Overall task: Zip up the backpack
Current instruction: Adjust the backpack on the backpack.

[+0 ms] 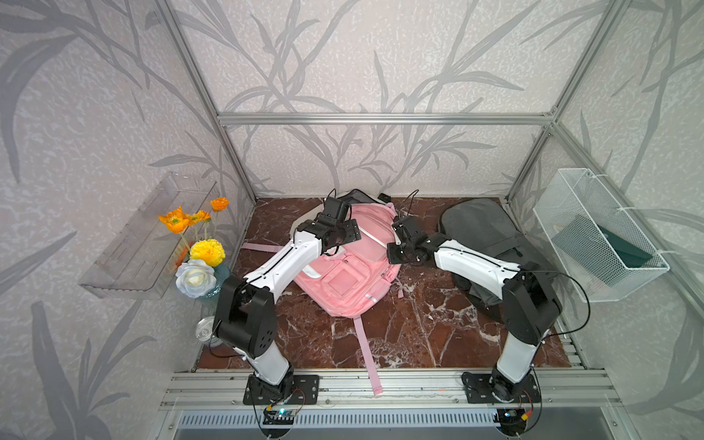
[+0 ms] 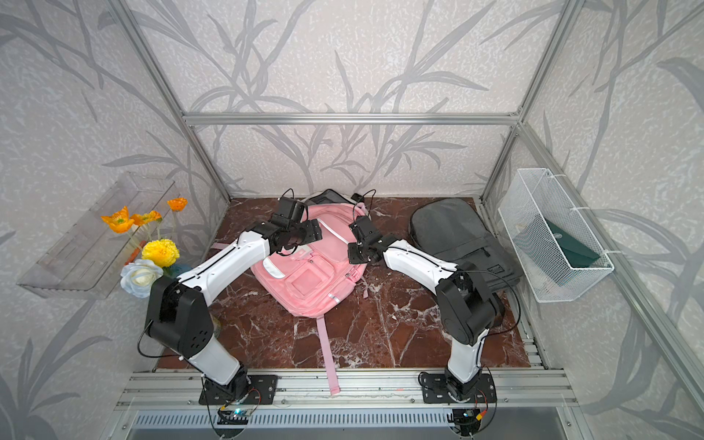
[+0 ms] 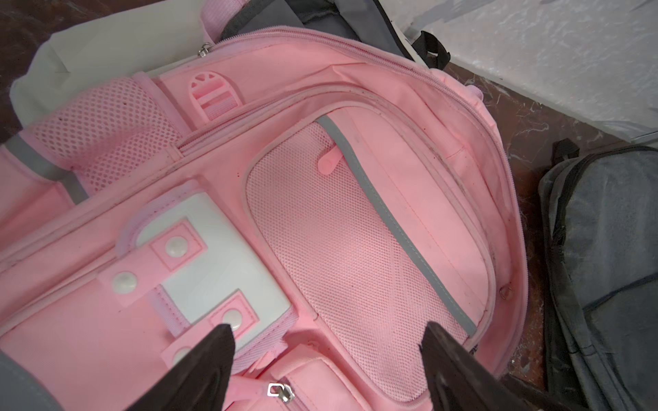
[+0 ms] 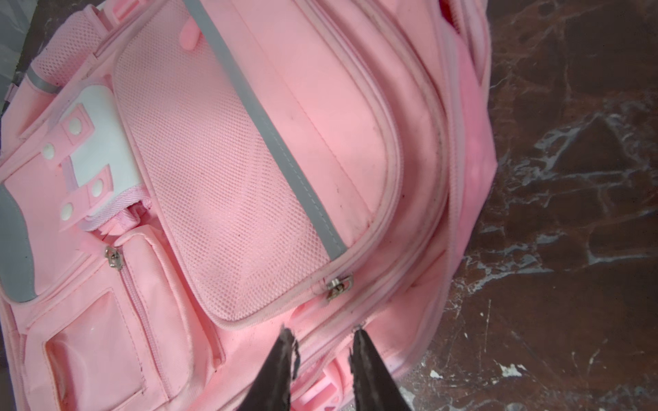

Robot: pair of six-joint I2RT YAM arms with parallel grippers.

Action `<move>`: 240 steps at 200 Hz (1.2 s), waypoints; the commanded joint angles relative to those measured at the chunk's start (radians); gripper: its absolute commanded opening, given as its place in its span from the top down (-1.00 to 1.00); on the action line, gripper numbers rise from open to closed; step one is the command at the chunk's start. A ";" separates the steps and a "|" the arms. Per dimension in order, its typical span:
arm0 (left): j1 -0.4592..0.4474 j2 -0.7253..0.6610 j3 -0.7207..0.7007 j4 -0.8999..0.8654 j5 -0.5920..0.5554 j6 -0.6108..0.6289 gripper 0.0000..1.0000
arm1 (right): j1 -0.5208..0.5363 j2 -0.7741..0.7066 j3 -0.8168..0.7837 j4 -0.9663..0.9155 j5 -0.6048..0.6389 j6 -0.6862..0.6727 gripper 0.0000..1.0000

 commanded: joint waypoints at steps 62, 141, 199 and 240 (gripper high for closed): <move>0.006 0.164 -0.023 0.057 0.038 -0.035 -0.56 | 0.007 0.107 0.066 -0.039 -0.046 -0.086 0.36; 0.007 0.203 -0.008 0.046 0.017 -0.024 -0.55 | 0.025 0.104 0.006 0.005 -0.025 -0.158 0.24; 0.005 0.205 -0.021 0.051 0.036 -0.027 -0.54 | 0.072 0.149 0.102 -0.054 0.114 -0.180 0.07; 0.005 0.199 -0.034 0.050 0.028 -0.025 -0.54 | 0.069 0.201 0.186 -0.159 0.318 -0.111 0.15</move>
